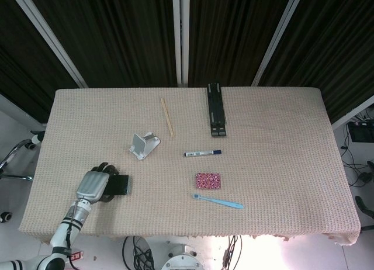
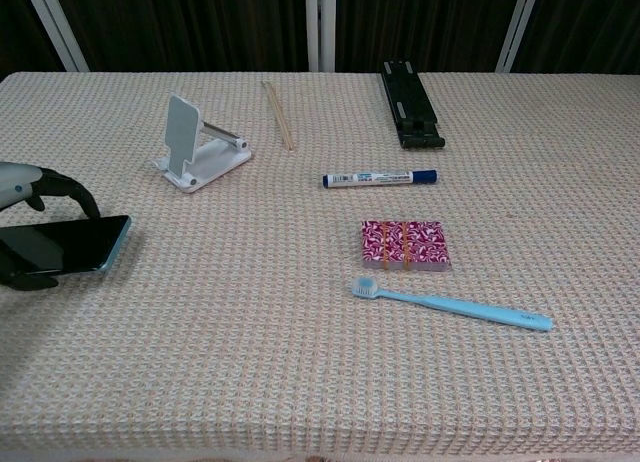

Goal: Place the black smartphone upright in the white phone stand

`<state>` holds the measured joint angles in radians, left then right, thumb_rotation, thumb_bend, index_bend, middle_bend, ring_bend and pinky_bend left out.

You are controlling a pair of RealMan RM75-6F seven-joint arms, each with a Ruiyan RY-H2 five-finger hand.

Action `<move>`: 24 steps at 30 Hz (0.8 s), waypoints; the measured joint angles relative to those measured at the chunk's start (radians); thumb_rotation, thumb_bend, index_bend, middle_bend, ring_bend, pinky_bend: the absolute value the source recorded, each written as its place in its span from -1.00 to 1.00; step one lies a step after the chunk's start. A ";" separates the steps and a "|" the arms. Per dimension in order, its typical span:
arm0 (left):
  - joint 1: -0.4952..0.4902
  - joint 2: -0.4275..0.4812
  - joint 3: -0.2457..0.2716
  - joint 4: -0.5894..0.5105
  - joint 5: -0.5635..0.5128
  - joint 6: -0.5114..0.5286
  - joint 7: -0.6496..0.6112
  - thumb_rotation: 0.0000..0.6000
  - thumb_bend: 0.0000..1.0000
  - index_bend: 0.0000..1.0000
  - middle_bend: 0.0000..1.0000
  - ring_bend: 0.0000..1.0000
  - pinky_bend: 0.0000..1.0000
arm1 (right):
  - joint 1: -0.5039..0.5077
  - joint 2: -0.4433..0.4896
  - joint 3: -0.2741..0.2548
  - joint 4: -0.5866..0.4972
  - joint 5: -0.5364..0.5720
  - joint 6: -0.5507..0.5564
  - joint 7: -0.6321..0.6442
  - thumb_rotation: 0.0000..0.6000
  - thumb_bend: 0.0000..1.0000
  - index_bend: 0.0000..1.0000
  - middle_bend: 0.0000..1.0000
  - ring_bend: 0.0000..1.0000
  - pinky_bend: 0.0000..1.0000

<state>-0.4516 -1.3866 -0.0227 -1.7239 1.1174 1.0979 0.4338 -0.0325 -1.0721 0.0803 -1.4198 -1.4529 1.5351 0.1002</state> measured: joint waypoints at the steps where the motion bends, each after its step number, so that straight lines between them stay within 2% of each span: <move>1: 0.003 0.003 -0.002 -0.001 0.010 0.002 -0.027 1.00 -0.38 -0.02 -0.48 -0.81 -0.53 | 0.000 0.000 0.000 0.000 0.000 -0.001 0.001 1.00 -0.60 -1.00 -1.00 -1.00 -1.00; 10: 0.033 0.030 -0.016 0.015 0.095 -0.007 -0.331 1.00 -0.35 0.01 -0.18 -0.74 -0.53 | 0.004 -0.002 -0.002 -0.001 -0.002 -0.007 -0.002 1.00 -0.60 -1.00 -1.00 -1.00 -1.00; 16: 0.053 0.034 -0.029 0.048 0.130 -0.020 -0.526 1.00 -0.29 0.03 0.10 -0.62 -0.52 | 0.002 0.002 -0.002 -0.007 0.000 -0.004 -0.006 1.00 -0.60 -1.00 -1.00 -1.00 -1.00; 24: 0.088 0.039 -0.072 0.067 0.188 0.049 -0.716 1.00 -0.27 0.03 0.28 -0.50 -0.49 | 0.003 -0.001 -0.003 -0.007 0.003 -0.010 -0.006 1.00 -0.60 -1.00 -1.00 -1.00 -1.00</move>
<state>-0.3635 -1.3473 -0.0943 -1.6569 1.3057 1.1466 -0.2819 -0.0293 -1.0728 0.0772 -1.4273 -1.4498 1.5253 0.0938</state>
